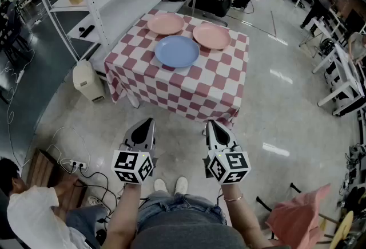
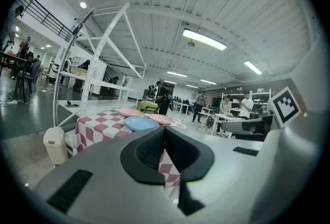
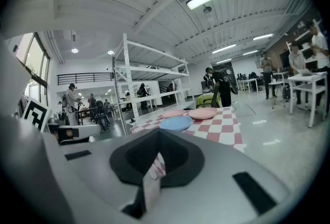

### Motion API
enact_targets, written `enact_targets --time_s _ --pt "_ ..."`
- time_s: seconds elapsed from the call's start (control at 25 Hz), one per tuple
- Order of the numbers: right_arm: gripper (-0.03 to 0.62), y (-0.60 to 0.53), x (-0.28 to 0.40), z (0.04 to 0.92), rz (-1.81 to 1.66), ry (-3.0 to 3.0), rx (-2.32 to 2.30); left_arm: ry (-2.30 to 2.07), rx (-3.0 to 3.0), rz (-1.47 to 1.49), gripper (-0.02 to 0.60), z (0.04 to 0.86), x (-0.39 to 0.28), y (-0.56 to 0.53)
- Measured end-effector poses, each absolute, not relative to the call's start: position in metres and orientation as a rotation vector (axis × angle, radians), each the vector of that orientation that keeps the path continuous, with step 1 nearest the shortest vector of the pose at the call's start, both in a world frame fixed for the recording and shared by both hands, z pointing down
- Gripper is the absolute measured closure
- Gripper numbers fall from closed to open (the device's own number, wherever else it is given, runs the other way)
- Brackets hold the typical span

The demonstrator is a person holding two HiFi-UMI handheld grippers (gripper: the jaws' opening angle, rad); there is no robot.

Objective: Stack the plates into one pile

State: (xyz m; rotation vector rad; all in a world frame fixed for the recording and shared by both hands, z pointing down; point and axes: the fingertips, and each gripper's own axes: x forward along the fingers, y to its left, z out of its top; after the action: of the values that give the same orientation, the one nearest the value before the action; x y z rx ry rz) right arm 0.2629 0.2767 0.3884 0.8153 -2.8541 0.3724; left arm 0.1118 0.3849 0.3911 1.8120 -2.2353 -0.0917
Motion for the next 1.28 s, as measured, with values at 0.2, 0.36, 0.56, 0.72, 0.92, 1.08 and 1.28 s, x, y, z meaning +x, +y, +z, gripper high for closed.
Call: enact_targets --time_s 0.2,0.36,0.56,0.72,0.92,1.08,1.28 --pt "0.586 0.272 0.262 0.390 0.375 -2.856 0.808 -2.235 1.809 -0.090 0.566 0.394 0.114 0.381" --pt "0.586 0.272 0.259 0.391 0.375 -2.859 0.793 -2.240 1.798 -0.085 0.566 0.395 0.114 0.383" --pt "0.585 0.275 0.256 0.389 0.361 -2.878 0.764 -2.240 1.792 -0.083 0.566 0.397 0.114 0.384" --pt "0.585 0.275 0.259 0.387 0.382 -2.914 0.752 -2.242 1.797 -0.070 0.566 0.398 0.117 0.382" --pt "0.585 0.263 0.274 0.394 0.433 -2.905 0.790 -2.259 1.792 -0.078 0.566 0.398 0.121 0.375" --pt "0.585 0.255 0.284 0.396 0.451 -2.889 0.805 -2.273 1.784 -0.076 0.566 0.395 0.127 0.371" --pt "0.585 0.245 0.291 0.395 0.450 -2.894 0.784 -2.301 1.773 -0.079 0.566 0.388 0.135 0.364"
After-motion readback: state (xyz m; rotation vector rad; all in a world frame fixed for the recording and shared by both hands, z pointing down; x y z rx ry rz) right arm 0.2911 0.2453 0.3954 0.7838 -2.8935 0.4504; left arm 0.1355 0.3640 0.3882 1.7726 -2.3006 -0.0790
